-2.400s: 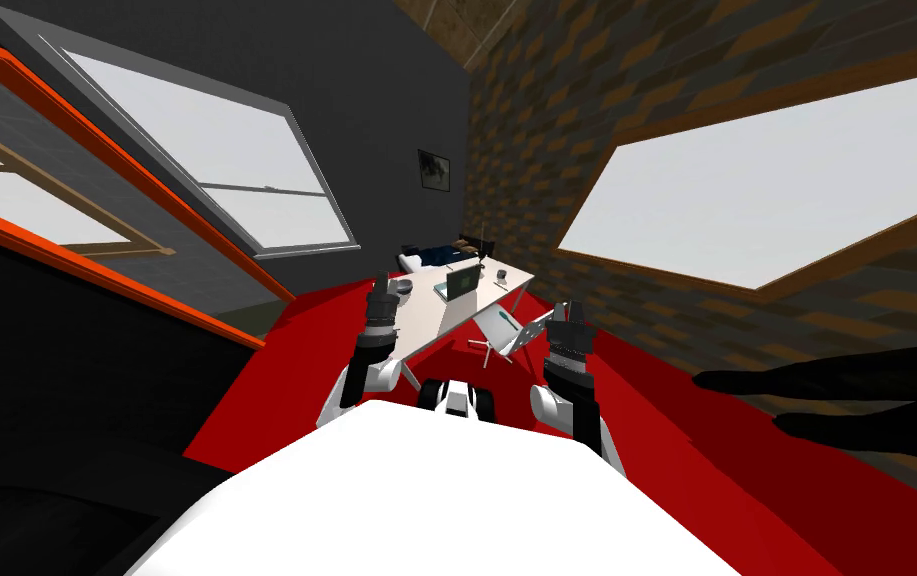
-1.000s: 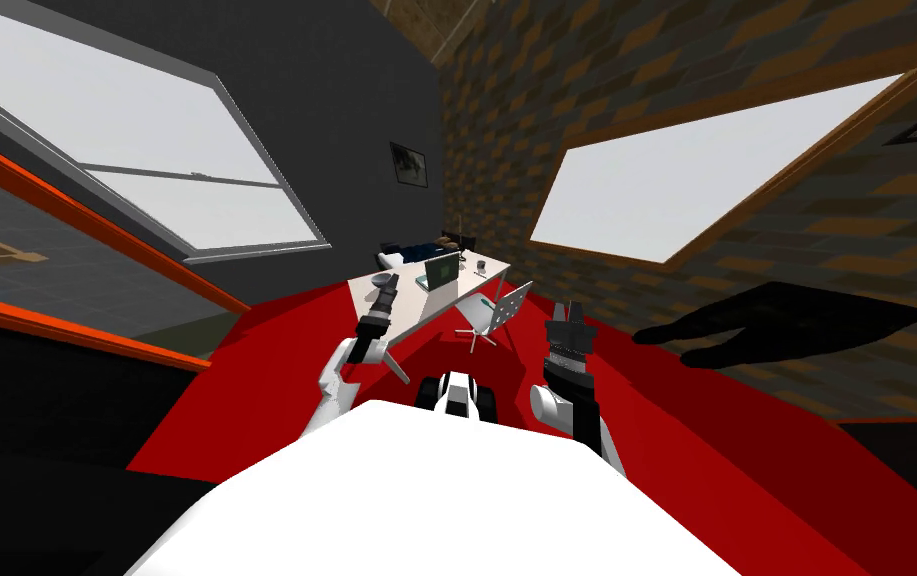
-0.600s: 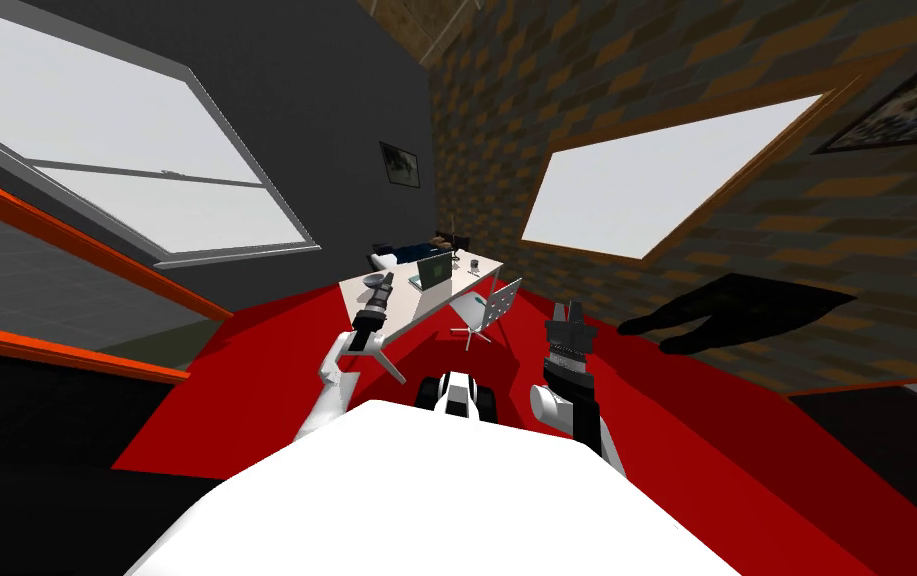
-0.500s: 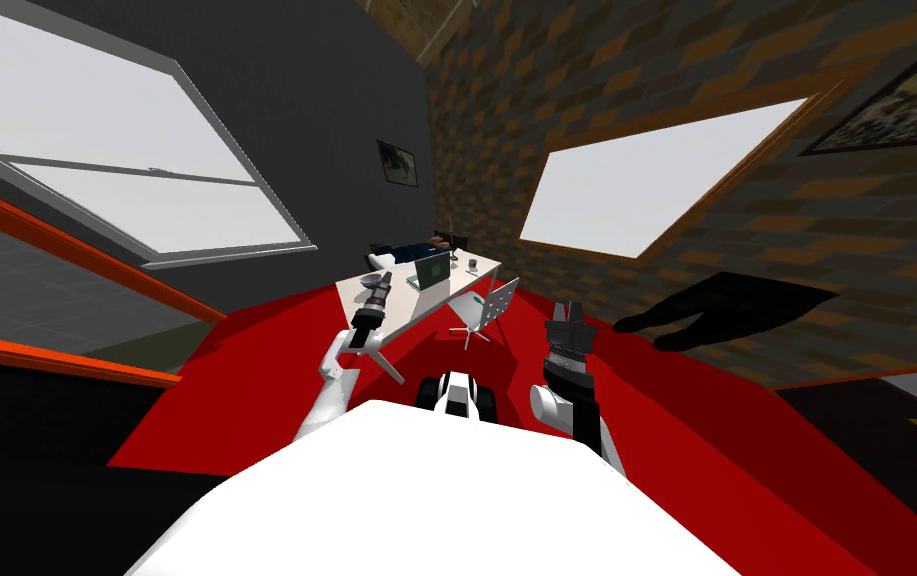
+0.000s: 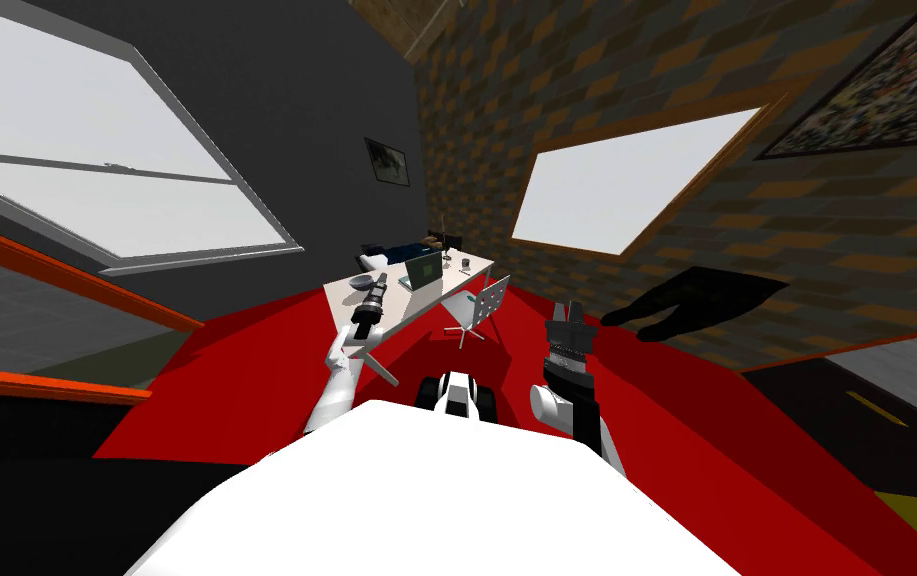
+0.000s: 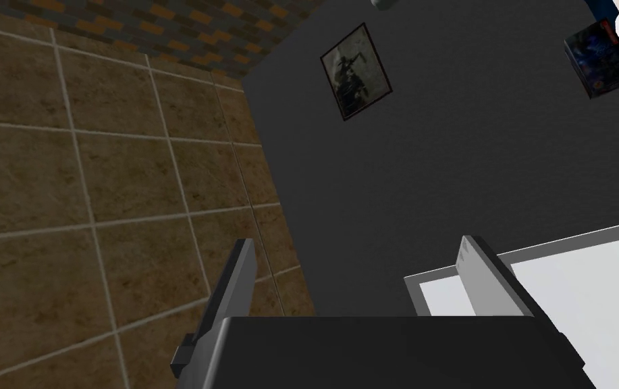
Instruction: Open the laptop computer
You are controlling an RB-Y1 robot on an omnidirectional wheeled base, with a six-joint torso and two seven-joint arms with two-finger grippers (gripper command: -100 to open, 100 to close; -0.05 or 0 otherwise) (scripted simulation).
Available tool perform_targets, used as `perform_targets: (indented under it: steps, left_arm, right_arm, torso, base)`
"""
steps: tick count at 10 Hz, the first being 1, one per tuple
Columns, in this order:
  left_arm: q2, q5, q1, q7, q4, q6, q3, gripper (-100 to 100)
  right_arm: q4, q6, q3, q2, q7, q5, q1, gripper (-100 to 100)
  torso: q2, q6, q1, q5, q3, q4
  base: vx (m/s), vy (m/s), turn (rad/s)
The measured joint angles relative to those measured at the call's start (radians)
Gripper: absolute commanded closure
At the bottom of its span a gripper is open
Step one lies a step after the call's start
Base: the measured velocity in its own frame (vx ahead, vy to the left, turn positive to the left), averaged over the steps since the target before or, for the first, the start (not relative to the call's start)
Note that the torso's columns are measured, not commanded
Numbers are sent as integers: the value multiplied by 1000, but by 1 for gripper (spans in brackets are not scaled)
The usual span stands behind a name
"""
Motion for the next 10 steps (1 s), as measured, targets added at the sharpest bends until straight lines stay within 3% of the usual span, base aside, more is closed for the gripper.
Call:
perform_targets:
  steps: [3, 8, 10]
  left_arm:
    - [13, -65, -70, 50, 74, 69, 66, -100]
    - [18, -153, -158, 109, 175, 135, 140, -100]
    - [17, -208, -207, 142, 231, 161, 186, -100]
  right_arm:
    - [0, 0, 0, 0, 0, 0, 0, 0]
    - [0, 0, 0, 0, 0, 0, 0, 0]
    - [0, 0, 0, 0, 0, 0, 0, 0]
  torso:
    - [-1, 0, -3, 0, 0, 0]
    - [0, 1, -1, 0, 0, 0]
    - [-2, 1, -2, 0, -1, 0]
  base:
    - [48, -77, -63]
    - [70, -56, -44]
    - [140, -78, -36]
